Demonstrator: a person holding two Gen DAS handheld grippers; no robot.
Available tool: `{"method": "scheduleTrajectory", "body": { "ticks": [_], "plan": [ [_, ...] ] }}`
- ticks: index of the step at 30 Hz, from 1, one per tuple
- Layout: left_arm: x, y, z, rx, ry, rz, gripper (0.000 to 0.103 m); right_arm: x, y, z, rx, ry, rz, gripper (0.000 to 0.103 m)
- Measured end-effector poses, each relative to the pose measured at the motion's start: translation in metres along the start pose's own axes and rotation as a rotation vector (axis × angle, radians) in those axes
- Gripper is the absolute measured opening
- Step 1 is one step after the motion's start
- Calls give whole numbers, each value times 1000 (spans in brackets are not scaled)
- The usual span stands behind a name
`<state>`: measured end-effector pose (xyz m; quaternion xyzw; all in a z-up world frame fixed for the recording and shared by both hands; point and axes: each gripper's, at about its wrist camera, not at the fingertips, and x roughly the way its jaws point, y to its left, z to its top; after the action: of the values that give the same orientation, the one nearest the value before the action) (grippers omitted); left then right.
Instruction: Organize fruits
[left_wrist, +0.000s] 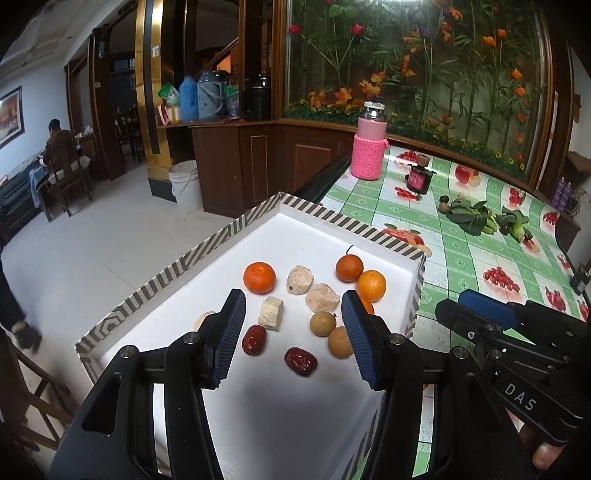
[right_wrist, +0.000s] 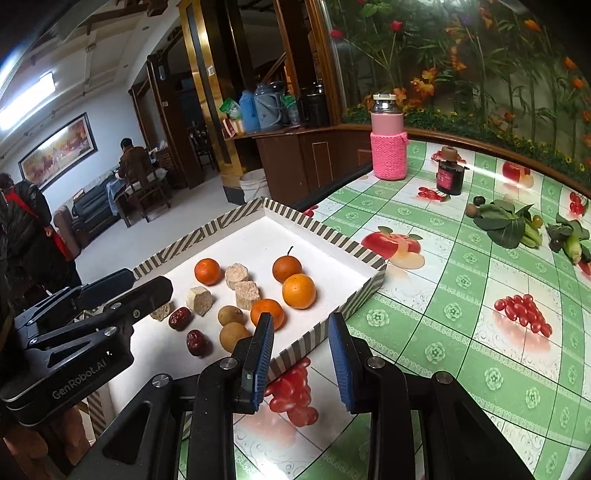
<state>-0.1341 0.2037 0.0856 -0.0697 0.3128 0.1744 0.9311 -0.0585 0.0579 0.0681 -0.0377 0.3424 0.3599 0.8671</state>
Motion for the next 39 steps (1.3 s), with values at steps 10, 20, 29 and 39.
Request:
{"method": "scheduleTrajectory", "body": {
  "ticks": [10,20,29,39],
  "plan": [
    [-5,-9,-2,24,-16,5,54,1,-1,-4,9,10,-8,29],
    [-4,-9,-4,22,-26,37,54,9,6,-4,-4,23,5,29],
    [-2,-5,-4,20,-17,47,54,12,14,-1,-29,35,5,29],
    [-1,-1,-5,12,-15,54,54,17,15,-2,-37,51,7,29]
  ]
}}
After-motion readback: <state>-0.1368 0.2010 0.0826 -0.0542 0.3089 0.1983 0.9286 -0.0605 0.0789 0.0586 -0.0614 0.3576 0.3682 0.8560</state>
